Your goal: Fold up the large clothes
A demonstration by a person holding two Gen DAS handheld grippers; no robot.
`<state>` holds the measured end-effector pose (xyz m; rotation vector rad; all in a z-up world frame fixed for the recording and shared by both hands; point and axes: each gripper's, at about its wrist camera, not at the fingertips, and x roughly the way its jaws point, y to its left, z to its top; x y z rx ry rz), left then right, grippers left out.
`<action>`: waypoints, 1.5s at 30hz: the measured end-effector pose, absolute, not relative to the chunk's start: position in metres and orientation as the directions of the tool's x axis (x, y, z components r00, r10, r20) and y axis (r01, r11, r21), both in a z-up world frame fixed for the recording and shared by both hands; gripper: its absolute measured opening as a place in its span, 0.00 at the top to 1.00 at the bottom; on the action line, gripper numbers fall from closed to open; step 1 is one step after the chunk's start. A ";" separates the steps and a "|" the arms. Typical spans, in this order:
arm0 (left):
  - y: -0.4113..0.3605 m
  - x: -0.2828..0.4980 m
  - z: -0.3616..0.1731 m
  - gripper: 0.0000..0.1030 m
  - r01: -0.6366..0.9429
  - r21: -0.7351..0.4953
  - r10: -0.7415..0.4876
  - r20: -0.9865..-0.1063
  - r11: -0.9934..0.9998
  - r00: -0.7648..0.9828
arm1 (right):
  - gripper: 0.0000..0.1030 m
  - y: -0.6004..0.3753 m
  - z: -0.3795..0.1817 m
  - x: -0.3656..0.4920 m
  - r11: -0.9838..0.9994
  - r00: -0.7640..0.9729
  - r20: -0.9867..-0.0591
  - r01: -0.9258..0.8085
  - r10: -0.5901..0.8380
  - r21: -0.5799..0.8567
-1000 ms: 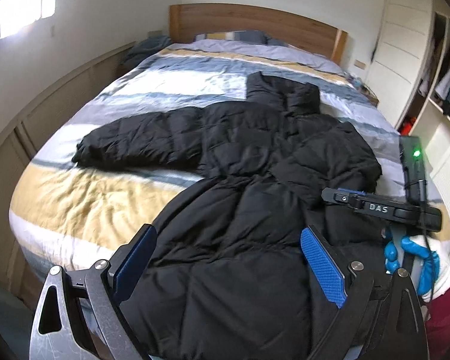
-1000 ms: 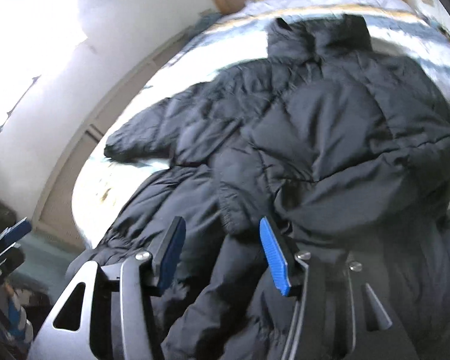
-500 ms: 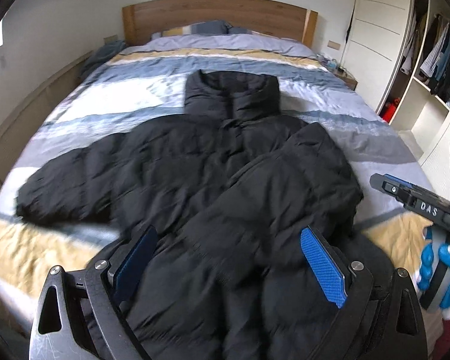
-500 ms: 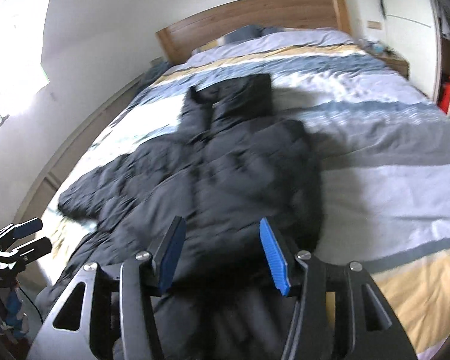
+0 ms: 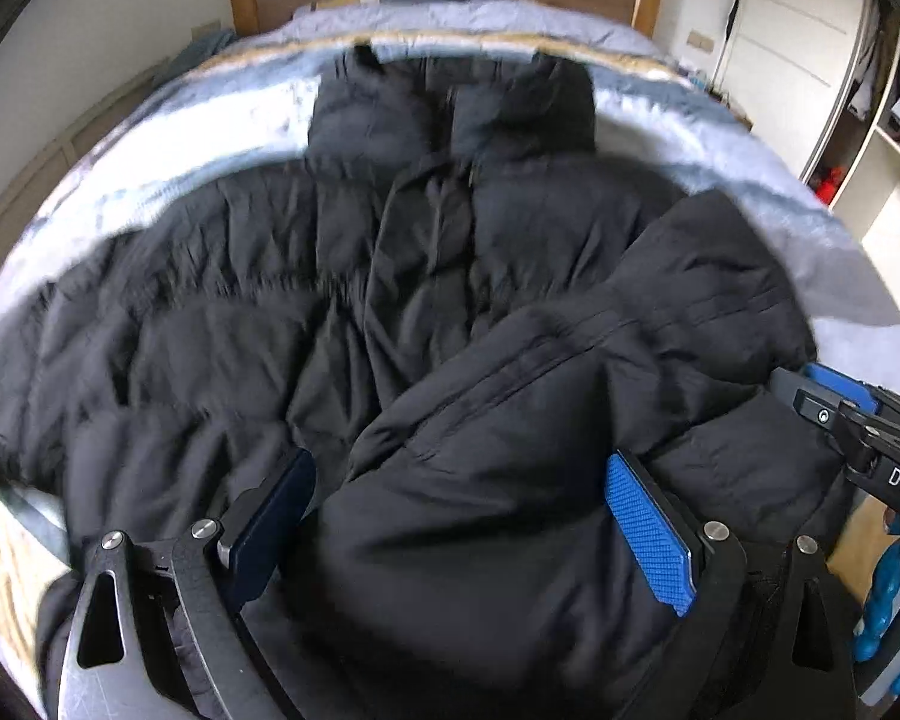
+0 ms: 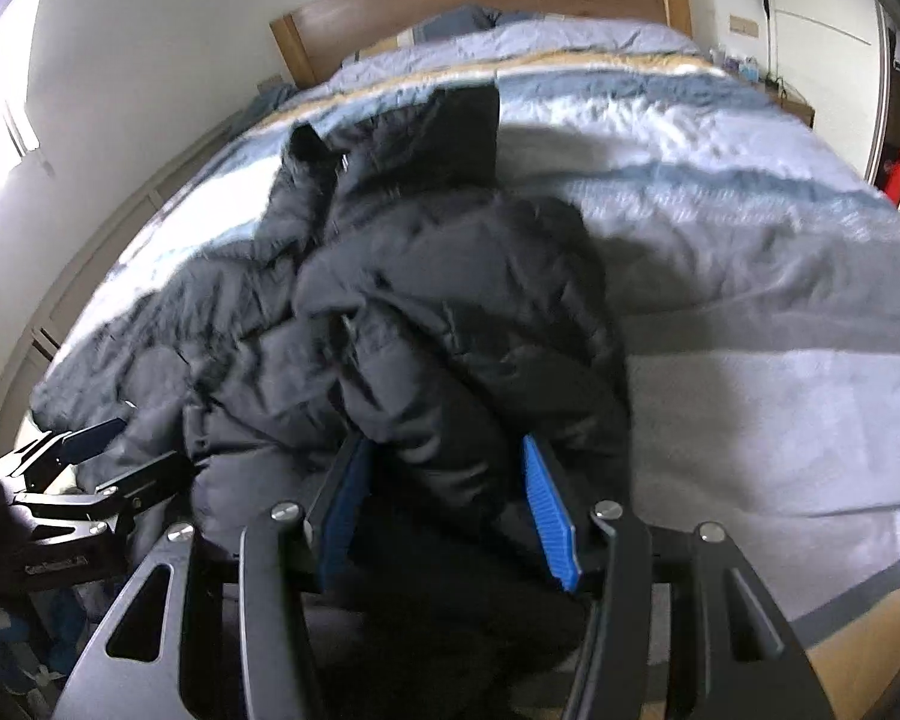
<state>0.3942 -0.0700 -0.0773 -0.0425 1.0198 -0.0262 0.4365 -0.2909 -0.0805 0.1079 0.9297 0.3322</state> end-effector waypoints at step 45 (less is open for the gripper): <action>0.068 0.141 0.088 0.05 0.022 -0.134 -0.103 -0.643 0.991 0.759 | 0.50 -0.274 0.079 0.182 0.957 0.787 -0.572 -0.079 0.231 0.278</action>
